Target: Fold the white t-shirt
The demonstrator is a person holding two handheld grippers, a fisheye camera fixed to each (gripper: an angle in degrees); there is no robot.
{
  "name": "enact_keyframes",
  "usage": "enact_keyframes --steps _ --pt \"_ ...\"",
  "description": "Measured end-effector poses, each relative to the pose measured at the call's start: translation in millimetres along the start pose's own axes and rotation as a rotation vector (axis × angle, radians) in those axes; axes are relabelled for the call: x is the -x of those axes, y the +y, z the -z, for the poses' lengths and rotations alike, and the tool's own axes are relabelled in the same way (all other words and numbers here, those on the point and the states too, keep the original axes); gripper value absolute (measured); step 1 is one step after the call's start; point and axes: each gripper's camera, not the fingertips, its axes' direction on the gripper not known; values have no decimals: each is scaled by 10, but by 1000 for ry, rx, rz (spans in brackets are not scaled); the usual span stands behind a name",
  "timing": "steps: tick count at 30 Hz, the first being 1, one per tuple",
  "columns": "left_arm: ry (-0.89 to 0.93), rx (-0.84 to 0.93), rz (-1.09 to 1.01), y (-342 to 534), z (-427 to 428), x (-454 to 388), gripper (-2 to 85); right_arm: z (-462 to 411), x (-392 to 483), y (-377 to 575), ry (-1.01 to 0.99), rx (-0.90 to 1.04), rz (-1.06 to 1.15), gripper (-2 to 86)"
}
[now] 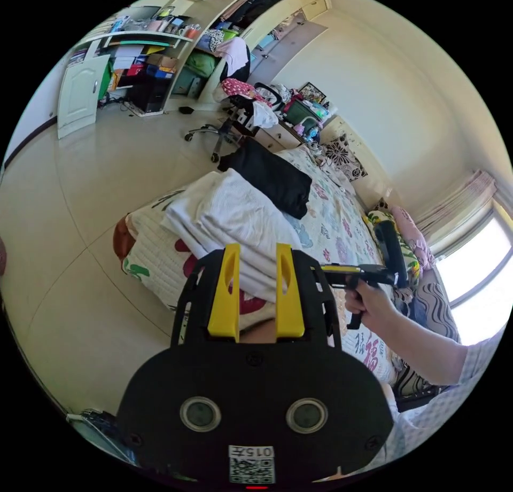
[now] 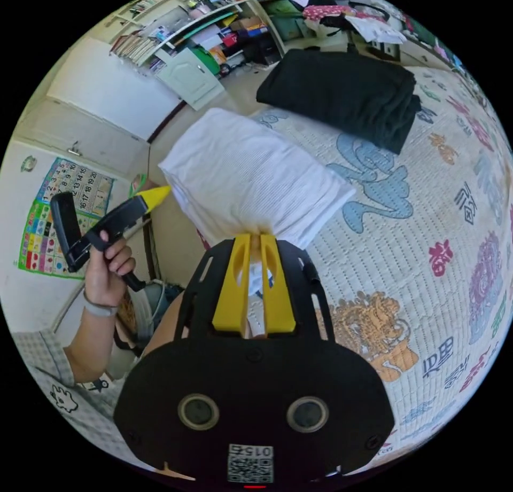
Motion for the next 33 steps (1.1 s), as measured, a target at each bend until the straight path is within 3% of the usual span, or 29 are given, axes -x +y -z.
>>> enact_keyframes --steps 6,12,15,17,21,29,33 --pt "-59 61 -115 -74 158 120 113 538 30 328 -117 -228 41 -6" --pt "-126 70 -318 -223 92 -291 135 1374 68 1161 -257 -501 66 -9" --pt "-32 167 -443 -340 -197 -618 118 1622 117 1579 -255 -573 67 -9" --pt "80 219 -520 -390 -305 -838 55 1746 138 1825 -235 -619 52 -9" --pt "210 265 -706 -574 -344 -1391 32 2155 98 2456 -61 -748 -28 -8" --pt "467 258 -913 -1274 -19 -2283 25 3054 107 3480 179 -910 -114 -9" --pt "556 249 -1058 -1462 306 -2656 18 3396 302 3892 168 -1019 -44 -9"
